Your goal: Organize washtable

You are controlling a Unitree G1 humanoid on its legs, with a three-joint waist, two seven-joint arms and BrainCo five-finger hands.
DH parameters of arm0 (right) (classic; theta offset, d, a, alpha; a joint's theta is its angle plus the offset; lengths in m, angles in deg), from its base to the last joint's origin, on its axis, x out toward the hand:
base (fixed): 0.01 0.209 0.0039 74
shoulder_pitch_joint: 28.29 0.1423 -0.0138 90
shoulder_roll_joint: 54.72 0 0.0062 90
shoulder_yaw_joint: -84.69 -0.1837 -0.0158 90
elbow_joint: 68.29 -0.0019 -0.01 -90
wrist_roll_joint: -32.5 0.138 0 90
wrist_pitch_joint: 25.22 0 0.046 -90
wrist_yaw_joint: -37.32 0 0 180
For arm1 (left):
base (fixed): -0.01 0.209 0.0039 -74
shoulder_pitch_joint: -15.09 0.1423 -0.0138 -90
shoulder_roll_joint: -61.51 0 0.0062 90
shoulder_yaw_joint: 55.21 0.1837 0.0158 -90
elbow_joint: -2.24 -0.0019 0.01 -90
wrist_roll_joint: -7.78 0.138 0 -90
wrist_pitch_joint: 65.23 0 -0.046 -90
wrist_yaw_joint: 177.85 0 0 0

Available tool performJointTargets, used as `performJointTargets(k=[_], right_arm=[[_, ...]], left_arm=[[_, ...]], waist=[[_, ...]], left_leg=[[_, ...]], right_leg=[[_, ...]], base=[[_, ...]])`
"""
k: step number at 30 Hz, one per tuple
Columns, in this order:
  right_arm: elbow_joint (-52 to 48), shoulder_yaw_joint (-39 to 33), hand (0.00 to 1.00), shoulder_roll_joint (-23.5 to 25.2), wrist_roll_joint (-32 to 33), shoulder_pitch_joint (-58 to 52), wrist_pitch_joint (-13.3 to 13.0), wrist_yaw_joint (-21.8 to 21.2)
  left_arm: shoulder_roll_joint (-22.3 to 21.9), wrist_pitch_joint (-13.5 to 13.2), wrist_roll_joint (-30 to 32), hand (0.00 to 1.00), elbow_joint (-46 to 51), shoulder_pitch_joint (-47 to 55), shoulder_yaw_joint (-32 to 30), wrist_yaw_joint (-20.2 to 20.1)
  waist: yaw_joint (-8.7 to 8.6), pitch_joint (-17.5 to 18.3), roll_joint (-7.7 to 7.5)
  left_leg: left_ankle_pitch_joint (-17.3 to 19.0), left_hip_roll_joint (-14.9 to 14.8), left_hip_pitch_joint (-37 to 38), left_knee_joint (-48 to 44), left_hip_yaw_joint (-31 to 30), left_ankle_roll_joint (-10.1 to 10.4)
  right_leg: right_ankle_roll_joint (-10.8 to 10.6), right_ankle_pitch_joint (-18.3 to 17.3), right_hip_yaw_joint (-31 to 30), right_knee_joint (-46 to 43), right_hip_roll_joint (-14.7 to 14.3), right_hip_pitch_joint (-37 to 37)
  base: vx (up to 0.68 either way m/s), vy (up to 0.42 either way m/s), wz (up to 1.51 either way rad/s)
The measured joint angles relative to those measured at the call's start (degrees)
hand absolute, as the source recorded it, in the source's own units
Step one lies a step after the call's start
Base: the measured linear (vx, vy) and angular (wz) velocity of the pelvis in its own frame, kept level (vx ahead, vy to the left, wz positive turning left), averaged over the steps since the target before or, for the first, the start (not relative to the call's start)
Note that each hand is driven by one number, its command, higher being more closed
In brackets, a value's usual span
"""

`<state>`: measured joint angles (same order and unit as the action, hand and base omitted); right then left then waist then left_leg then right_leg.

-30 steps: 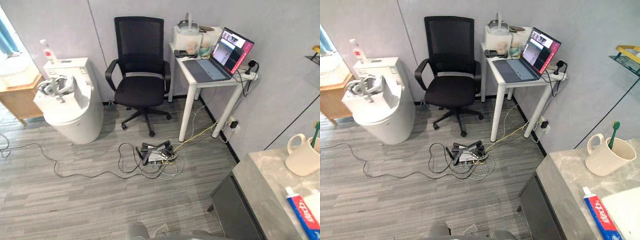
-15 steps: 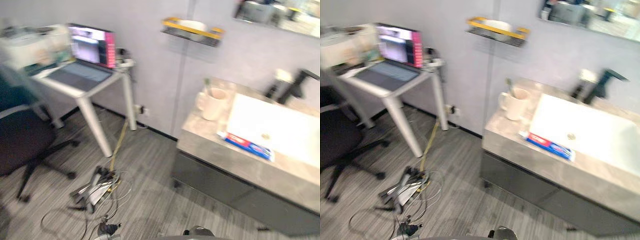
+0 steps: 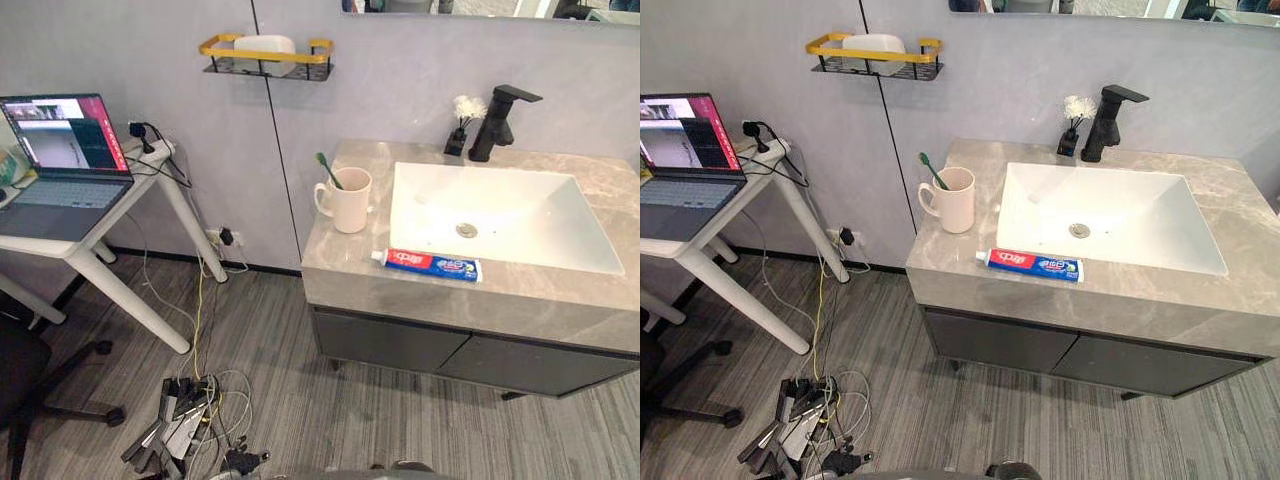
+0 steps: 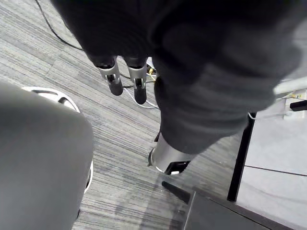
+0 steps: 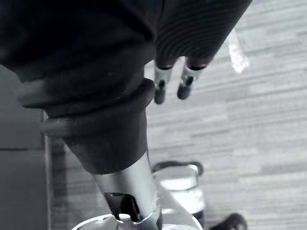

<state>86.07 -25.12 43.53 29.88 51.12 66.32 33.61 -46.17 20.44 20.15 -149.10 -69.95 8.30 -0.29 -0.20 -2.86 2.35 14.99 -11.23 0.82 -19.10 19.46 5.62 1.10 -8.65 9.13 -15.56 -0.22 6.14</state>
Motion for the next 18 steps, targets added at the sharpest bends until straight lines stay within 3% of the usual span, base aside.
performJointTargets(k=[3, 5, 6, 7, 9, 11, 15, 18], right_arm=[[0.4, 1.6, 0.00, -0.7, -0.3, 1.2, 0.0, 0.0], [-0.2, 1.9, 0.00, -0.4, -0.3, 2.3, -0.1, 0.0], [-1.1, 1.5, 0.00, 0.1, -0.3, 2.4, -0.2, 0.8], [-1.2, 1.5, 0.00, 0.2, -0.3, 2.3, -0.2, 0.9], [-1.2, 0.5, 0.00, 1.3, -0.2, 1.4, -0.3, 0.9], [-1.1, -1.0, 0.00, 2.4, -0.2, 1.2, -0.5, 1.1], [-0.4, -5.4, 0.00, 2.7, -0.2, -0.1, -1.2, 1.0], [-0.3, -6.3, 0.00, 2.9, -0.2, -0.1, -1.1, 1.1]], left_arm=[[1.1, 0.1, 0.0, 0.00, -1.5, -1.0, 2.0, 0.0], [1.7, 0.3, 0.3, 0.00, -1.7, -1.1, 4.1, 0.0], [2.6, 0.4, 1.2, 0.00, -1.5, -1.2, 6.5, -0.1], [3.4, 0.4, 1.5, 0.00, -1.5, -1.3, 7.3, -0.1], [5.4, 1.3, 1.9, 0.00, -1.6, -0.9, 7.5, 0.0], [5.9, 1.5, 1.9, 0.00, -1.7, 0.3, 6.1, 0.1], [4.2, 1.7, 1.8, 0.00, -2.3, 2.8, 4.4, 0.6], [3.9, 1.6, 1.0, 0.00, -2.8, 3.2, 4.2, 1.5]], waist=[[0.89, -0.3, -0.07], [0.84, -0.7, -0.05], [0.44, -1.2, 0.16], [0.03, -1.5, -0.61], [-0.53, -1.5, -2.01], [0.15, -1.5, -2.75], [0.08, -1.8, -0.37], [-0.38, -1.9, 0.00]], left_leg=[[0.2, 1.7, 0.5, -1.1, -3.9, -0.4], [0.8, 1.1, 2.3, 0.8, 0.3, -1.5], [1.0, 1.2, 1.8, 1.1, 1.3, -2.0], [1.4, 1.2, 1.8, 1.0, 1.3, -2.5], [1.5, 1.4, 2.2, 0.6, 1.0, -2.4], [1.9, 1.4, 2.0, -0.8, 1.1, -1.7], [1.4, 0.3, 1.7, 0.2, 0.9, -0.7], [0.2, 0.4, 2.1, 2.3, 0.9, -0.3]], right_leg=[[-1.1, 3.3, -5.0, 3.1, -0.7, -0.2], [-1.4, 4.5, -6.1, 3.7, -0.4, 0.8], [-0.2, 2.9, -1.1, 0.8, 2.0, 2.4], [-0.2, 1.1, 3.5, -4.3, 4.5, 3.2], [-0.7, -1.6, 3.3, -8.7, 6.2, 3.2], [-3.0, -3.0, 1.4, -7.3, 5.6, 3.1], [-2.1, -1.3, 0.3, -4.5, 3.1, 2.9], [-2.0, -0.1, -0.3, -2.5, 2.3, 2.4]], base=[[-0.03, 0.126, -0.98], [-0.09, 0.160, -0.97], [-0.10, 0.137, -0.17], [-0.08, 0.126, 0.15], [0.00, 0.008, 0.25], [-0.01, -0.112, -0.17], [-0.05, -0.092, -0.23], [-0.07, -0.048, -0.14]])
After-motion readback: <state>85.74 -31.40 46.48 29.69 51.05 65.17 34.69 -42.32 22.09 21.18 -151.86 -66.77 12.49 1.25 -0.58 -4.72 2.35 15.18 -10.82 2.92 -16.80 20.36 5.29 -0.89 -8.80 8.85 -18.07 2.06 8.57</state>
